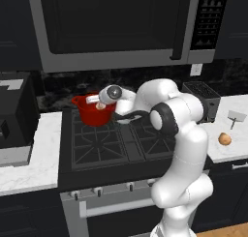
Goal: Put the squash and garlic in the pot. Retrieve the spatula and lightly stir the vegetables in the pot.
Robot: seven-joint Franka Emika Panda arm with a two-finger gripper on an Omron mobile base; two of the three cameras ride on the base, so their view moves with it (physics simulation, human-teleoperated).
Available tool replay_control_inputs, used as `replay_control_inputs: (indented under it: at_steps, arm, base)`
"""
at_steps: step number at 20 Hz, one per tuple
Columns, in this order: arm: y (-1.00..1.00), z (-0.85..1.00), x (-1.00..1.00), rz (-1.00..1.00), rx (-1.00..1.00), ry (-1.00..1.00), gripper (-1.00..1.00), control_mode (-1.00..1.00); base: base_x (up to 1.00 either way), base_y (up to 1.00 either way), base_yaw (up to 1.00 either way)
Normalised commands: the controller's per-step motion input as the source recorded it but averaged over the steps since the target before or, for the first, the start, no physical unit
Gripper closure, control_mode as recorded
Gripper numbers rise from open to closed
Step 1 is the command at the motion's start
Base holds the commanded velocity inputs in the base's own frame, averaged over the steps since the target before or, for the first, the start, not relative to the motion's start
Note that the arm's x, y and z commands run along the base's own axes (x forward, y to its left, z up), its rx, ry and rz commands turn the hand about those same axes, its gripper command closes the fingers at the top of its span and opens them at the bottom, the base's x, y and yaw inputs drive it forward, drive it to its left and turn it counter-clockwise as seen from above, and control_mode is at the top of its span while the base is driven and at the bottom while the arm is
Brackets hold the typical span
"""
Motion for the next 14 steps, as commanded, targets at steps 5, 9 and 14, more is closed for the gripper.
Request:
replay_control_inputs:
  at_steps: [5,9,14]
  arm:
    - [0.0,0.26,0.0,0.0,0.0,-0.13,-1.0,-1.0]
    - [0.0,0.17,-0.17,0.0,0.0,-0.12,-1.0,-1.0]
    - [-0.14,0.2,-0.72,0.0,0.06,-0.05,-1.0,-1.0]
  base:
    - [0.0,0.0,0.0]
    - [0.0,0.0,0.0]
    - [0.0,0.0,0.0]
